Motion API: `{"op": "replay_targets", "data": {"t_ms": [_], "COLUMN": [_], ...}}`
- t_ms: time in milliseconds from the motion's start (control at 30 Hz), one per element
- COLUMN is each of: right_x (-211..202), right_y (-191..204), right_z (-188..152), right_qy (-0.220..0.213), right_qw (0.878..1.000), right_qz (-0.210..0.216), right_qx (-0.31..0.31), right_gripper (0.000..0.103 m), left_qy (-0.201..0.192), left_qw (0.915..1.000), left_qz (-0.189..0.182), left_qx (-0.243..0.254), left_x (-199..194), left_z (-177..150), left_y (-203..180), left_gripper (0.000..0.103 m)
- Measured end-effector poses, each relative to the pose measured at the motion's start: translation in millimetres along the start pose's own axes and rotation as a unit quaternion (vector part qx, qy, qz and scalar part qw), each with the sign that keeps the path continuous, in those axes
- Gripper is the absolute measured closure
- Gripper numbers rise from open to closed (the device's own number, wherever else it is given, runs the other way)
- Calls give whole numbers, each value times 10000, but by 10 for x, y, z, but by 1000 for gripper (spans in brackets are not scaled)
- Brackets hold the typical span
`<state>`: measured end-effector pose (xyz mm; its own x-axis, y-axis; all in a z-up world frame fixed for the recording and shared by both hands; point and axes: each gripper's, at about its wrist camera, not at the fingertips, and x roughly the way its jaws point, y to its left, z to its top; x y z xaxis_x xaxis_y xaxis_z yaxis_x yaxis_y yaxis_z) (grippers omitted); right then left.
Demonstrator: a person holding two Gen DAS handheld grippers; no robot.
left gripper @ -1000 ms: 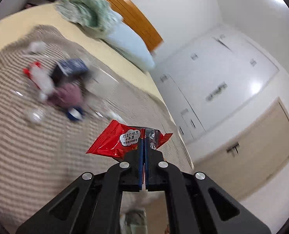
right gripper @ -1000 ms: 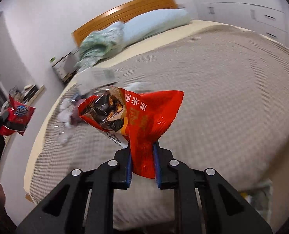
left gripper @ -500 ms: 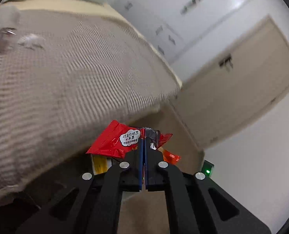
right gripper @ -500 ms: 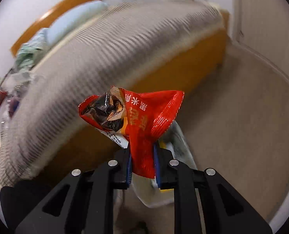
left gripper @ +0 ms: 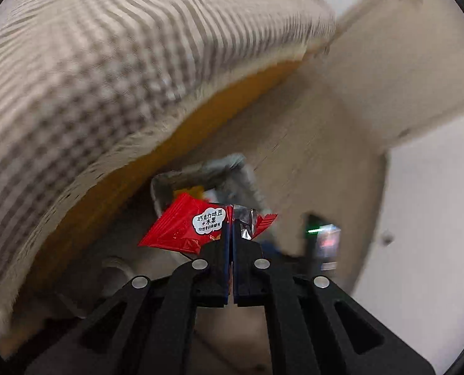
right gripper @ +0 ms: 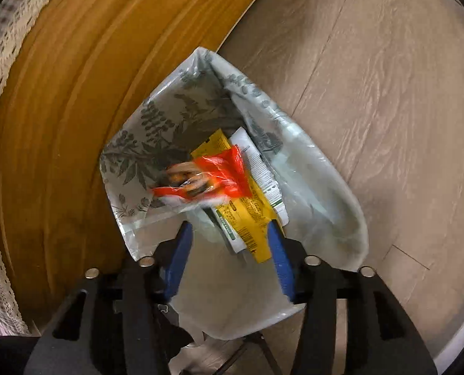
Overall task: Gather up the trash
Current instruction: 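Carry both to the bin, open right to drop the bag while left lowers packet, then open the left tool to drop the red packet into the bin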
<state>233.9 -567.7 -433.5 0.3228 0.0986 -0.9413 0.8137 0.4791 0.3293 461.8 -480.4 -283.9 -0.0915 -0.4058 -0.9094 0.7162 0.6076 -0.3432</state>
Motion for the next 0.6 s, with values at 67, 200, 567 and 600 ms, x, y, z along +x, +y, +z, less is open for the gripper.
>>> {"op": "replay_targets", "data": {"t_ms": [67,200,567,600], "right_x": [-141,-438,-682,-684], "right_y": [-93,-380,-668,-655], "right_z": [-2,-123,-122,-123], "right_qy": [-170,-300,-502,-489], "right_qw": [9997,9990,9967,9966], "right_qz": [-162,-289,-632,-644], "right_qx": [-70,-142,-118,-151], "right_gripper": [43,39,37,37], "left_qy": [225,661,1416,1351], "left_qw": [9991,9901,9810,9805], "left_qz": [153,393,358,396], "left_qx": [312,1174,1276,1370], "left_x": [341,780,1932,1931], "left_z": [15,-6,-20,-16], "left_y": [-97,-425,-617,-617], "left_gripper": [103,103,33,33]}}
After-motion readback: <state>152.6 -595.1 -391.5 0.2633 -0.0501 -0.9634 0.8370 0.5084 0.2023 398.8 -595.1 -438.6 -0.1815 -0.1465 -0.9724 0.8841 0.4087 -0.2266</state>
